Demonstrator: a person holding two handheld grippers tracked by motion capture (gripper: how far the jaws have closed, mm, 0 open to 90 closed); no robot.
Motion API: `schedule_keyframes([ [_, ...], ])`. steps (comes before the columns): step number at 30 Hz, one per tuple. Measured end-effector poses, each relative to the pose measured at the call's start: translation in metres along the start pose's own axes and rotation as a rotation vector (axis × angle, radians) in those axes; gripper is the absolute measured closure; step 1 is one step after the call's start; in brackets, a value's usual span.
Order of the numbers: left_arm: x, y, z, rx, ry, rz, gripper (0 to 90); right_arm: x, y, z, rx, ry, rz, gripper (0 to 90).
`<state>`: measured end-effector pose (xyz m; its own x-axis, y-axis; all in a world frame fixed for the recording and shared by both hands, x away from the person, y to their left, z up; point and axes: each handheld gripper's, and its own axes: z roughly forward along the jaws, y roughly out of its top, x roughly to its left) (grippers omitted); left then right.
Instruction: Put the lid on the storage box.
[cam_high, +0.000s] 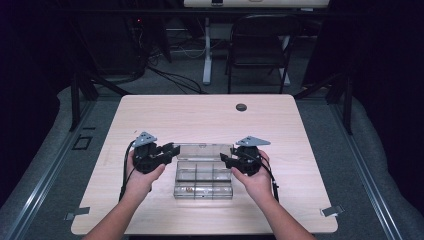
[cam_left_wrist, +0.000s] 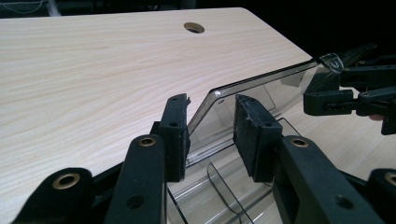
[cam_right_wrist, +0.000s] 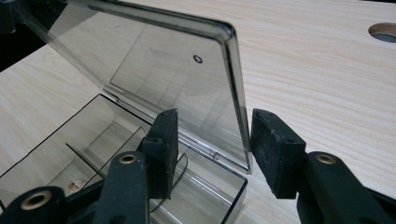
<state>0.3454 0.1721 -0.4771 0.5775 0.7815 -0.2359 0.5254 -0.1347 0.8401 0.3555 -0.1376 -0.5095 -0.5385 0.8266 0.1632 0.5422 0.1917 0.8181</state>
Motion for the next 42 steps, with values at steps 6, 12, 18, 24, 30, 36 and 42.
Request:
schedule_keyframes([
  [6,-0.002,-0.003,-0.002,-0.001,-0.006,-0.001,65.1,0.001,-0.001,-0.002,0.002,0.003,-0.006,51.4],
  [12,-0.003,-0.006,-0.005,0.002,-0.010,-0.001,65.1,0.001,-0.003,-0.003,-0.002,0.005,-0.007,51.4],
  [18,-0.004,-0.009,-0.007,0.002,-0.014,-0.002,65.1,0.003,-0.004,-0.005,-0.005,0.004,-0.012,51.4],
  [24,-0.005,-0.012,-0.008,0.000,-0.017,-0.001,65.1,0.003,-0.007,-0.007,-0.002,0.002,-0.017,51.3],
  [30,-0.006,-0.014,-0.010,-0.002,-0.020,-0.005,65.1,0.002,-0.010,-0.007,0.000,0.008,-0.004,51.4],
  [36,-0.008,-0.017,-0.012,0.000,-0.020,0.000,65.0,0.003,-0.012,-0.009,-0.002,0.013,-0.007,51.1],
  [42,-0.012,-0.021,-0.016,0.003,-0.023,0.012,64.9,0.005,-0.015,-0.014,0.005,0.021,-0.012,50.9],
])
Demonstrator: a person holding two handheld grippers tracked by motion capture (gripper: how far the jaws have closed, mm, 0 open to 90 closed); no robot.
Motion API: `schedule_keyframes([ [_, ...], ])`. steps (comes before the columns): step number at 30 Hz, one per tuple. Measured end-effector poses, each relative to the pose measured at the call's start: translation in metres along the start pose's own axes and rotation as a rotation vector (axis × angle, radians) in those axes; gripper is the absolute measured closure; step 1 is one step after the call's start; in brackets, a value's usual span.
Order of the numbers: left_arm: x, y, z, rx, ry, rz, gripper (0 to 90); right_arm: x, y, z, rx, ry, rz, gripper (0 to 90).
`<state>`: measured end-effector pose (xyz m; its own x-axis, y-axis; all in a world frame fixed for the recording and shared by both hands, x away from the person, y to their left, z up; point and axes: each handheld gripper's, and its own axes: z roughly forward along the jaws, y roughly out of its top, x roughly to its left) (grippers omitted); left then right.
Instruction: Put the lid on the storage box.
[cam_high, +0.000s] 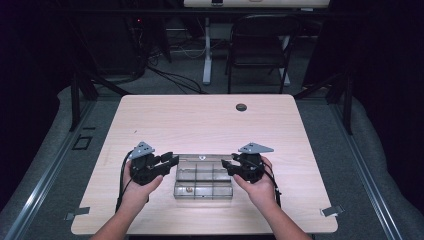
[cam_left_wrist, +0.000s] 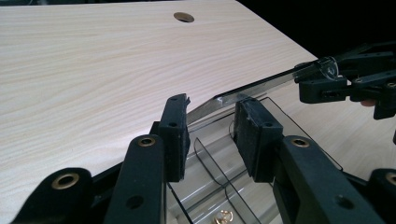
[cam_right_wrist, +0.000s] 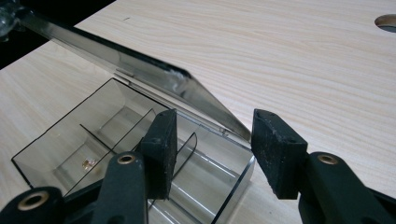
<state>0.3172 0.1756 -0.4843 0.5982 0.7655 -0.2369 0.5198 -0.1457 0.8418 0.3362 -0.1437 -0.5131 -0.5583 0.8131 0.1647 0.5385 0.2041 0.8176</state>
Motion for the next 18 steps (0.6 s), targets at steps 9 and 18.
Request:
schedule_keyframes([
  [9,-0.004,-0.009,-0.004,0.017,0.001,0.009,64.8,0.006,-0.005,-0.014,0.004,0.012,-0.024,50.6],
  [18,-0.007,-0.018,-0.007,0.029,-0.007,0.011,64.8,0.007,-0.019,-0.032,0.008,0.021,-0.006,53.7],
])
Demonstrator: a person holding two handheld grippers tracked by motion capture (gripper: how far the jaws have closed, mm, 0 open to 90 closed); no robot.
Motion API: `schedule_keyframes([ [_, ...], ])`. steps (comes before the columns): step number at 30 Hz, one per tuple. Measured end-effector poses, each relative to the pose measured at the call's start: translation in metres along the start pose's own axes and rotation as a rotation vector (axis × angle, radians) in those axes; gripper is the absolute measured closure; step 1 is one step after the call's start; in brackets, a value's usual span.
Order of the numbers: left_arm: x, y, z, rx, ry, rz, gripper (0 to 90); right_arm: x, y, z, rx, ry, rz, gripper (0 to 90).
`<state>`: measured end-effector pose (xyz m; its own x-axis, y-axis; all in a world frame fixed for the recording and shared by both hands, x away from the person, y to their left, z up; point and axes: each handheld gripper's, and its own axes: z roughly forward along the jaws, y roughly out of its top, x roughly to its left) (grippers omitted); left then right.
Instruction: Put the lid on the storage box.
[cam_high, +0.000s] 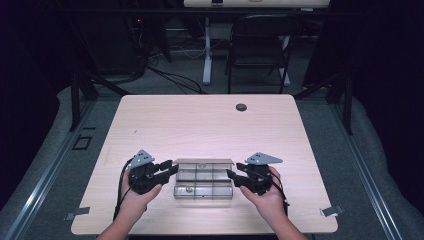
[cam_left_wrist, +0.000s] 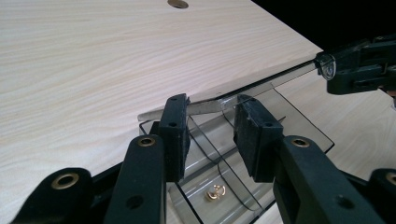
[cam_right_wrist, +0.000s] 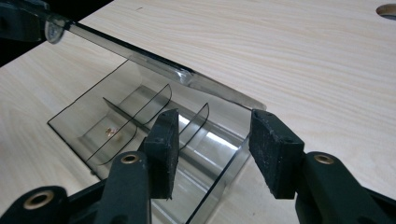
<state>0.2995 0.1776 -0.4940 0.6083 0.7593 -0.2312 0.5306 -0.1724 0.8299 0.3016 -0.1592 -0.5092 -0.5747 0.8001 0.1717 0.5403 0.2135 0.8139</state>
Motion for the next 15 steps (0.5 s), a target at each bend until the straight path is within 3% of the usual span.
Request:
schedule_keyframes([
  [6,-0.002,-0.006,-0.001,0.002,-0.002,-0.001,64.8,0.001,-0.008,-0.015,0.007,0.014,0.023,59.1],
  [15,-0.004,-0.015,-0.002,0.005,0.001,0.000,64.8,0.009,-0.017,-0.023,0.014,0.021,-0.002,64.1],
])
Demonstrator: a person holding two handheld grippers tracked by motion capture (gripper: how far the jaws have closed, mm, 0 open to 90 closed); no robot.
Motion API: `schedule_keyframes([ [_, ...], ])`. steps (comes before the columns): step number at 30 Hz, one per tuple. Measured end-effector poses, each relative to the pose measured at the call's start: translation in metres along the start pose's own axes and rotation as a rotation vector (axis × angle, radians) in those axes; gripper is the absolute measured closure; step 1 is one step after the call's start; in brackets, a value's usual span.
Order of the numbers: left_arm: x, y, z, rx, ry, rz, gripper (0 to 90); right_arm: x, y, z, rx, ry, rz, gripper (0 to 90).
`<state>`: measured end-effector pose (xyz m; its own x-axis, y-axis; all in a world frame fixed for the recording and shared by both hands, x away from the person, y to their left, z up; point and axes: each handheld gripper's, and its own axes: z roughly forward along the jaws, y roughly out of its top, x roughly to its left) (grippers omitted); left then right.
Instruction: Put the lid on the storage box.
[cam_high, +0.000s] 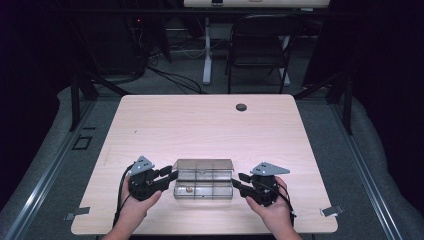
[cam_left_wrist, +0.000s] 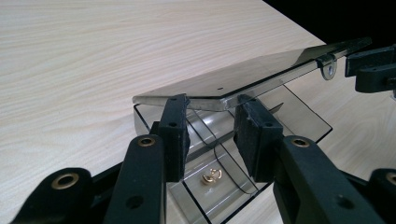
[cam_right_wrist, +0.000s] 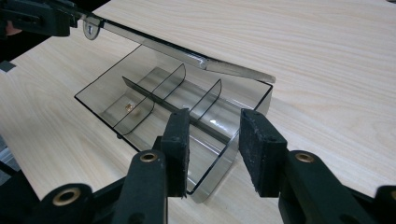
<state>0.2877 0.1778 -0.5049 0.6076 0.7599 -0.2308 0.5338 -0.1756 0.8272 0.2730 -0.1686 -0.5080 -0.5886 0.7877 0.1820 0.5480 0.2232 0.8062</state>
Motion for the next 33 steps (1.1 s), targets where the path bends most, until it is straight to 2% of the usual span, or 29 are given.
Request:
schedule_keyframes([
  [6,-0.001,-0.006,-0.001,0.000,-0.007,-0.001,64.8,0.000,-0.005,0.000,0.007,0.008,0.004,67.6],
  [14,-0.002,-0.014,-0.001,0.018,-0.004,0.021,64.8,0.005,-0.009,0.001,0.010,0.008,-0.025,68.2],
  [25,-0.003,-0.021,-0.001,0.040,-0.009,0.020,64.8,0.010,-0.011,0.001,0.021,0.019,-0.046,69.9],
  [33,-0.002,-0.030,0.000,0.066,-0.010,0.016,64.7,0.007,-0.015,0.005,0.045,0.030,-0.049,67.1],
])
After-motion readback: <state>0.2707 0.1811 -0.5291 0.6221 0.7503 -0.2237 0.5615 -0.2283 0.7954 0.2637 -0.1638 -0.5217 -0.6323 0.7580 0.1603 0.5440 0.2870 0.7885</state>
